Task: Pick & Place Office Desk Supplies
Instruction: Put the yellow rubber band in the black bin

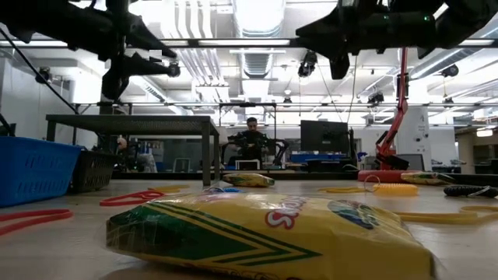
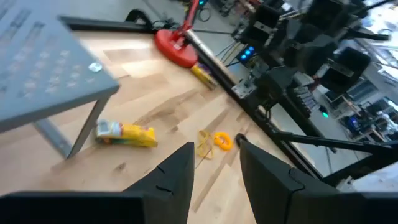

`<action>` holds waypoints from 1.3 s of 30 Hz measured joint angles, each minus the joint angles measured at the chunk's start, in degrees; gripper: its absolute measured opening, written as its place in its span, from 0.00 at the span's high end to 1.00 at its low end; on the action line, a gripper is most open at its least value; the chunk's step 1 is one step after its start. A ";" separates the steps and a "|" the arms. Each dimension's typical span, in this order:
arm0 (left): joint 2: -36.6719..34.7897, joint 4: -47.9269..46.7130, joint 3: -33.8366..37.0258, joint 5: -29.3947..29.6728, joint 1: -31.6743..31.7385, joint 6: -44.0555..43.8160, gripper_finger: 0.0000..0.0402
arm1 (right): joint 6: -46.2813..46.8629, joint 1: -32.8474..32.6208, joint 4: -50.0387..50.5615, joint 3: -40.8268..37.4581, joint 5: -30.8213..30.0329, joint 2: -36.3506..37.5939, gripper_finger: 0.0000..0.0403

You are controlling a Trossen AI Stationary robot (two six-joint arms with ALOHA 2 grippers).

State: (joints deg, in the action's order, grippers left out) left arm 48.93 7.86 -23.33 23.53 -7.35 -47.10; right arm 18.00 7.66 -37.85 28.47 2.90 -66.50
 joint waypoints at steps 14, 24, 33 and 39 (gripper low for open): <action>-0.39 -10.92 0.00 -6.38 0.00 -10.22 0.69 | 0.00 0.00 0.49 -1.18 0.05 0.00 0.83; 2.04 -17.40 -3.30 -6.47 2.48 -16.03 0.69 | 0.00 0.00 1.10 -1.18 0.04 0.00 0.80; 12.12 -31.92 -15.63 -6.66 5.41 -19.50 0.70 | -0.02 0.00 1.32 -1.18 0.04 0.00 0.80; 22.47 -43.10 -25.16 -12.49 8.18 -25.57 0.70 | -0.01 0.00 1.61 -1.18 0.04 0.00 0.83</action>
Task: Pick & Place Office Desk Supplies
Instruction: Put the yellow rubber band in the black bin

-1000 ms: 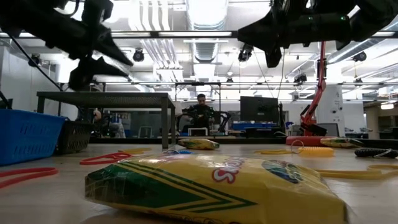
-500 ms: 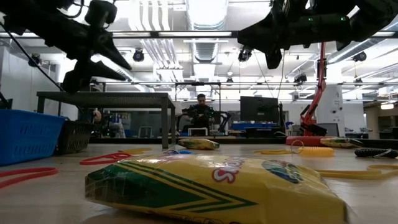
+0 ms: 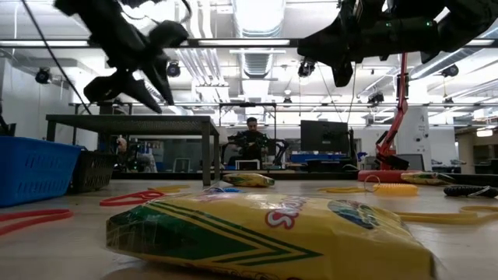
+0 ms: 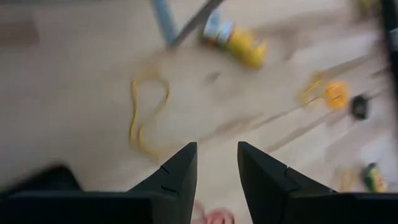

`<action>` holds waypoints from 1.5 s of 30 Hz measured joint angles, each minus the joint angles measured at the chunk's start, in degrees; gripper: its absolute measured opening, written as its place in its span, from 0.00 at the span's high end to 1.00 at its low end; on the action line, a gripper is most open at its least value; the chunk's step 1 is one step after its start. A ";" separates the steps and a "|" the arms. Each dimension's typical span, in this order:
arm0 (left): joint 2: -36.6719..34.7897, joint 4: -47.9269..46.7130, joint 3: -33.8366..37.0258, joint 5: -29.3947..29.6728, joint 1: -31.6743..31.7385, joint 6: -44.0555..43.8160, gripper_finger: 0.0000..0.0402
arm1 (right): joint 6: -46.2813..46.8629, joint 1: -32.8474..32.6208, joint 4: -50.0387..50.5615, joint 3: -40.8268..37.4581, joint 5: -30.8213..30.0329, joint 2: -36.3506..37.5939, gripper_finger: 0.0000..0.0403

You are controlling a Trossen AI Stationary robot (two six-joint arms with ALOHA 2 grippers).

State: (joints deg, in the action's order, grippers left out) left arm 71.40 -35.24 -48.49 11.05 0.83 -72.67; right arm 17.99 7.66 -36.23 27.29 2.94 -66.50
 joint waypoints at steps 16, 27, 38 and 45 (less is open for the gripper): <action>15.68 -6.84 -13.25 -9.61 4.22 7.89 0.70 | -0.01 0.00 0.01 0.00 0.00 -0.02 0.83; 18.96 -9.86 -10.21 -14.85 9.19 4.10 0.70 | -0.01 0.00 -0.02 0.00 0.00 -0.02 0.83; 26.02 -11.10 -12.22 -13.89 9.33 20.87 0.70 | -0.01 -0.02 -0.02 0.02 0.00 -0.04 0.83; 26.31 -13.07 -12.19 -11.91 9.05 18.26 0.70 | -0.01 -0.02 -0.02 0.02 -0.01 -0.04 0.83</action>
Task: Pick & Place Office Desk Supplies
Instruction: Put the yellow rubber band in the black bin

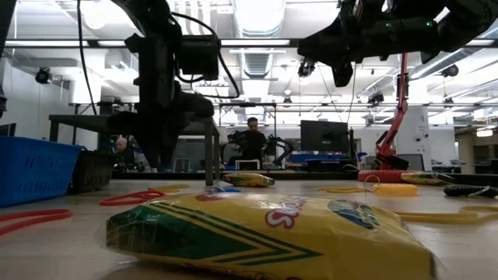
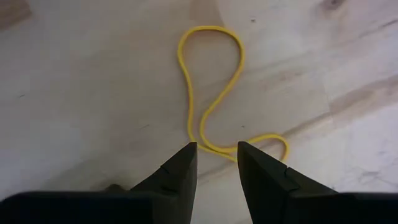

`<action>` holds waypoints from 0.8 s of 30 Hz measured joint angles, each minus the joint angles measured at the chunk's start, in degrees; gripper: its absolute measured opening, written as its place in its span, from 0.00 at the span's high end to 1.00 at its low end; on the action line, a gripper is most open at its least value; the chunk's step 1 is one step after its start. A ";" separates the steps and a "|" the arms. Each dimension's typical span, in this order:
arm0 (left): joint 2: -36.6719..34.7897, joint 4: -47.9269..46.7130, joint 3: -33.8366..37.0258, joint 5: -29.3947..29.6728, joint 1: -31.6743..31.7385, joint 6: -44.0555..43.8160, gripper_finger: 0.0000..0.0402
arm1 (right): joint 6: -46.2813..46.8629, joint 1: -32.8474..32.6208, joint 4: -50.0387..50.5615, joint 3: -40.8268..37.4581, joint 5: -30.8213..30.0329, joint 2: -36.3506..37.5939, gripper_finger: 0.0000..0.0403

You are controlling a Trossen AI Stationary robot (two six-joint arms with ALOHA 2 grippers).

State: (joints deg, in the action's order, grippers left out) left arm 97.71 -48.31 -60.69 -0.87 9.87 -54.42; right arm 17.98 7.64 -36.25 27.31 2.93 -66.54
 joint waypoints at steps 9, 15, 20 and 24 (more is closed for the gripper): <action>-0.35 0.24 -1.01 4.89 -5.54 -2.98 0.70 | 0.00 0.01 0.02 0.00 0.01 0.00 0.83; -0.37 0.24 -1.51 8.86 -9.36 -1.89 0.70 | 0.00 0.01 0.02 0.00 -0.01 0.00 0.83; -0.37 0.11 -0.87 8.83 -9.16 -5.04 0.70 | 0.00 0.00 0.00 0.00 -0.01 0.00 0.83; -0.37 1.22 -0.87 8.82 -8.93 -0.24 0.70 | 0.00 0.00 0.02 0.00 0.00 0.00 0.83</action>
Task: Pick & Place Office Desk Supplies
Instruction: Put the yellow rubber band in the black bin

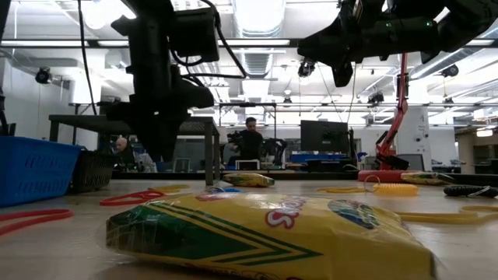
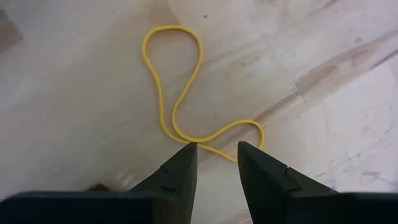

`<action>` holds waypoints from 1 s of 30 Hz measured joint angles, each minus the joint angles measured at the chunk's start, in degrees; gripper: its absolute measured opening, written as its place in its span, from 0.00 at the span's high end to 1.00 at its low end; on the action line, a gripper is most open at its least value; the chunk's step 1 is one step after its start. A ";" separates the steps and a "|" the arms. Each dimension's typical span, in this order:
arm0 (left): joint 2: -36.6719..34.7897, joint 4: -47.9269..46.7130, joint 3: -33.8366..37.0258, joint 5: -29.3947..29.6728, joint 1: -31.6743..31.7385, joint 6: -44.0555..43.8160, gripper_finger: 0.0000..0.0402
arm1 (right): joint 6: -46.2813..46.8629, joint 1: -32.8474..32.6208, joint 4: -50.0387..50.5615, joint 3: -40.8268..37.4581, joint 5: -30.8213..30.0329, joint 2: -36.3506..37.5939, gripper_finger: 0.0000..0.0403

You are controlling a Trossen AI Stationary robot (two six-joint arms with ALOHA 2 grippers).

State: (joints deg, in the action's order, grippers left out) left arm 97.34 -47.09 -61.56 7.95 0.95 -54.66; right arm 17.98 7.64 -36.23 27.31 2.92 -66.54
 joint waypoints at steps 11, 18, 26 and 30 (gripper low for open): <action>0.00 6.23 0.02 -4.70 -1.33 28.43 0.70 | 0.00 0.02 -0.02 0.00 -0.01 0.00 0.83; 1.88 6.74 0.09 -4.75 -1.44 32.86 0.70 | 0.00 0.00 0.00 0.00 0.02 0.00 0.83; 6.12 7.05 0.09 -5.14 -1.76 36.64 0.70 | 0.00 0.00 0.00 0.00 0.02 0.00 0.83; 6.01 7.46 0.09 -3.02 -1.72 37.61 0.70 | 0.00 0.01 0.00 0.01 0.00 0.00 0.83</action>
State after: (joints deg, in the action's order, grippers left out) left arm 103.35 -39.63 -61.47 4.93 -0.78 -17.05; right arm 17.98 7.65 -36.23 27.32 2.93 -66.54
